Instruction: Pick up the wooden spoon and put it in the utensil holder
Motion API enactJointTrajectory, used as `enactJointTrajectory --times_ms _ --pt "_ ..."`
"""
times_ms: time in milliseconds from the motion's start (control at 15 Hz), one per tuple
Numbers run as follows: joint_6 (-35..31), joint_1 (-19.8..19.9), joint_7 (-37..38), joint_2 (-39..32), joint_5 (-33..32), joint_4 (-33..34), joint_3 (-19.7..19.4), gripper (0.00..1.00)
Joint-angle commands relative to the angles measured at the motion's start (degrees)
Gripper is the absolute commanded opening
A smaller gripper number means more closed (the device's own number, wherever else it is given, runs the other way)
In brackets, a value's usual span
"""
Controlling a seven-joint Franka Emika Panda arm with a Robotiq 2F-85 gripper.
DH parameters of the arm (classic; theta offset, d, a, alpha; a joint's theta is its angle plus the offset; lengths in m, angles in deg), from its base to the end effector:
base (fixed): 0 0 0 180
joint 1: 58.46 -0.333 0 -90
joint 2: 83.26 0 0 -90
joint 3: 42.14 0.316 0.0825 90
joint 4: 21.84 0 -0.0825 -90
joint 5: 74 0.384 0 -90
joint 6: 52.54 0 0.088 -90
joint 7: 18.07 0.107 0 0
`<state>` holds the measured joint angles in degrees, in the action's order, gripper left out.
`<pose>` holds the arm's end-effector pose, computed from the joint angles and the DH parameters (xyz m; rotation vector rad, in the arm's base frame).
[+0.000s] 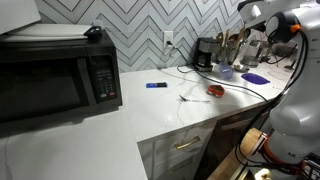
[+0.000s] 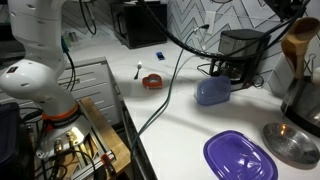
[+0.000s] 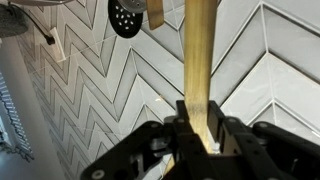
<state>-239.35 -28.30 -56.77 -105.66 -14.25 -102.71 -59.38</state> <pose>0.4394 -0.5342 0.6319 1.7452 -1.1447 1.7026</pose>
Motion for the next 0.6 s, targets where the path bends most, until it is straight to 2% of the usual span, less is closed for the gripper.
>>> enactJointTrajectory --times_ms 0,267,533 --pt "-3.13 3.39 -2.06 -5.89 0.61 7.9 4.28 0.06" --pt "-5.21 6.88 -3.9 -11.98 -1.26 15.77 9.59 0.06" --pt "-7.2 8.59 -4.72 -16.86 -2.81 19.49 10.83 0.06"
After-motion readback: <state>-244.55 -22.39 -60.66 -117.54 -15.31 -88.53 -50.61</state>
